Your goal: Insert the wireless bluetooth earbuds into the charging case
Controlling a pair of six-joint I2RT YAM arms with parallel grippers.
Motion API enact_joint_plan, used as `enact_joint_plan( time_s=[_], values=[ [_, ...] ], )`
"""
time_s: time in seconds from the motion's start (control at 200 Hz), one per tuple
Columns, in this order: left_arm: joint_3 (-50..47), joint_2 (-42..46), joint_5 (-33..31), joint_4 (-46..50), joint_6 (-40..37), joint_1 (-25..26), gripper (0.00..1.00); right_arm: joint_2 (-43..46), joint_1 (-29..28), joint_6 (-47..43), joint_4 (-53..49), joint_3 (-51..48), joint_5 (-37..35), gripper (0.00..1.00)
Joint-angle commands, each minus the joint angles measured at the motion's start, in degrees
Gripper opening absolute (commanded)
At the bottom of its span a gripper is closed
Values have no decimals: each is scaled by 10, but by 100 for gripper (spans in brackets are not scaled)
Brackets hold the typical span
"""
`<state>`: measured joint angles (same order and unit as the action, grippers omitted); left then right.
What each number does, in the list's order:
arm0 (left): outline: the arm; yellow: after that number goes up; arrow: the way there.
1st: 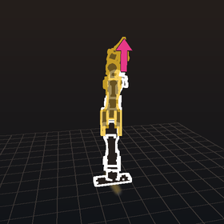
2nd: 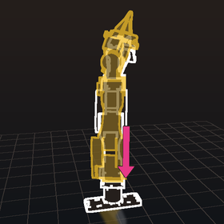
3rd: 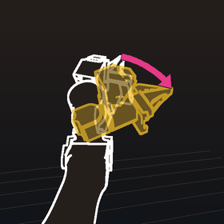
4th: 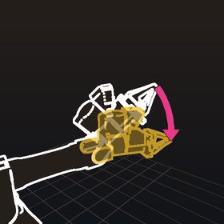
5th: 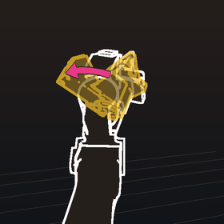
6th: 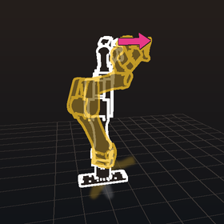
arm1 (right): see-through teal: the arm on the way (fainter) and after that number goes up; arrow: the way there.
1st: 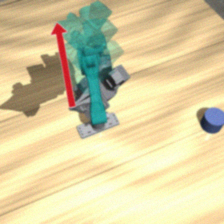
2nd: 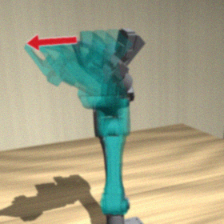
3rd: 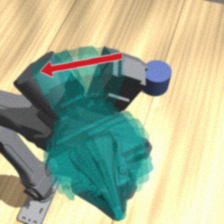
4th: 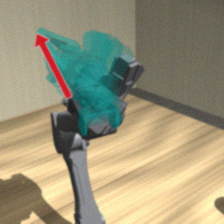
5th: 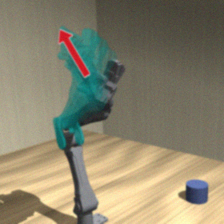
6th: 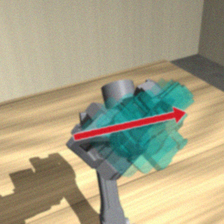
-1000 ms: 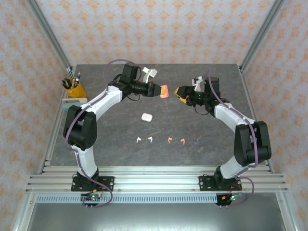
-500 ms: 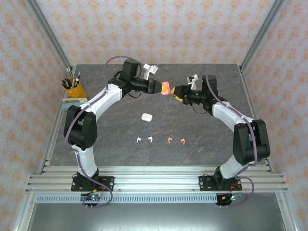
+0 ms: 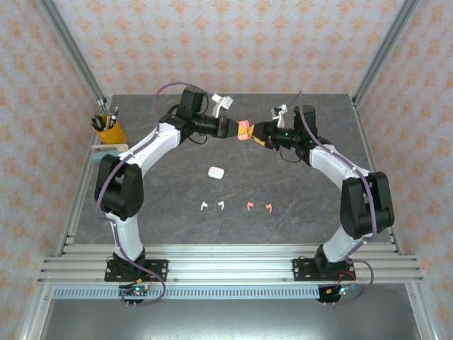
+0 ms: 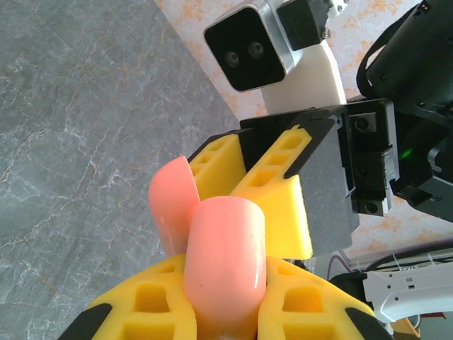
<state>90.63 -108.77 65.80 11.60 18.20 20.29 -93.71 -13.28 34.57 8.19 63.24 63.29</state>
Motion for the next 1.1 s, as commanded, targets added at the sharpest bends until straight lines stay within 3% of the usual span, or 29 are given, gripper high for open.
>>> enact_joint_plan(
  time_s=[0.0, 0.33, 0.545, 0.676, 0.771, 0.911, 1.096],
  values=[
    [24, -3, 20, -1, 10, -1, 0, -11, -4, -15, 4, 21, 15, 35],
    [34, -20, 28, 1, 14, 0, 0, -23, -6, -15, 5, 25, 7, 30],
    [25, -17, 28, 5, 10, 0, 0, -32, -6, -5, 15, 43, 2, 21],
    [20, -16, 24, 5, 7, 0, 0, -31, -5, 1, 15, 49, 2, 13],
    [18, -16, 17, 4, 8, 0, 0, -25, -6, 6, 15, 48, -2, 1],
    [17, -13, -5, 2, 8, -1, 28, -11, -6, -8, -16, 47, -17, 0],
    [32, -11, -20, 14, 3, -8, 85, -12, -6, -89, -144, 85, -41, 0]
  ],
)
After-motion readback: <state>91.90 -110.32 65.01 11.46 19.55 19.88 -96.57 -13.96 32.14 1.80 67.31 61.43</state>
